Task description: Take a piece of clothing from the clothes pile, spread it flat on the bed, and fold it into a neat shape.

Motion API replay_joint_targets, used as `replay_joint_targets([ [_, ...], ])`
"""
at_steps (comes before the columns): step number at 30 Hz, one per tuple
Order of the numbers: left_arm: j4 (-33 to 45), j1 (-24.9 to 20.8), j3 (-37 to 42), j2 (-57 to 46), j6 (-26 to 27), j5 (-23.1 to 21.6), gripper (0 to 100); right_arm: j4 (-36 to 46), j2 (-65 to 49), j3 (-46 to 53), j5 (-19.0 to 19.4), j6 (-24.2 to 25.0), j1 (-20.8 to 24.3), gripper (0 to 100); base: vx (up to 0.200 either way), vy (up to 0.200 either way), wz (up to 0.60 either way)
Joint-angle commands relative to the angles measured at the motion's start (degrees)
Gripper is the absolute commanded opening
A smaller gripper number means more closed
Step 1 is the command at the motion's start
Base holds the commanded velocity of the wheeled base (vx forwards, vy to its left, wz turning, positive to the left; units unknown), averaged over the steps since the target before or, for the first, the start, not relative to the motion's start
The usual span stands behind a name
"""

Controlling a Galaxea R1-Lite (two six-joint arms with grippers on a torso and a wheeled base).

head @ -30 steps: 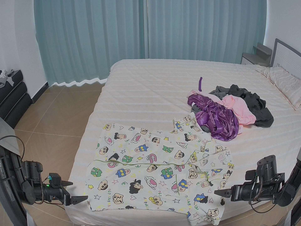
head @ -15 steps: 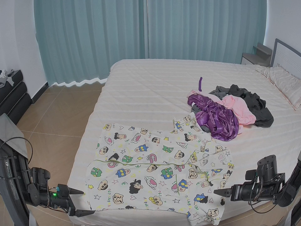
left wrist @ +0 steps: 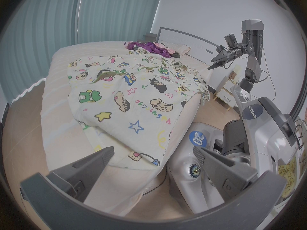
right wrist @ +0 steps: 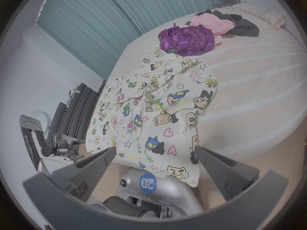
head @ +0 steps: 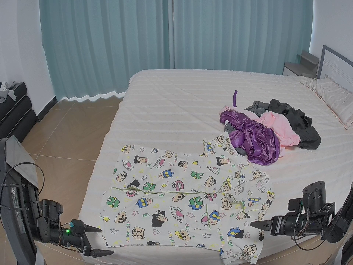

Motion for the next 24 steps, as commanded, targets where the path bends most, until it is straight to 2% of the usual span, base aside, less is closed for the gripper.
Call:
replay_joint_targets([
  [1,-0.02,0.08,-0.11,2.63,-0.02,0.00,100,-0.11,-0.11,1.01,0.02,0.05,0.05,100,0.000,0.000,0.00],
  [2,-0.02,0.08,-0.11,2.63,-0.11,-0.09,0,-0.02,-0.11,1.01,0.02,0.05,0.05,100,0.000,0.000,0.00],
  [11,-0.02,0.78,0.86,2.71,-0.02,-0.09,0,-0.11,-0.19,1.01,0.02,0.05,0.05,100,0.000,0.000,0.00],
  [24,-2.66,7.64,1.21,3.15,0.16,-0.44,0,-0.11,-0.19,1.01,0.02,0.05,0.49,100,0.000,0.000,0.00],
])
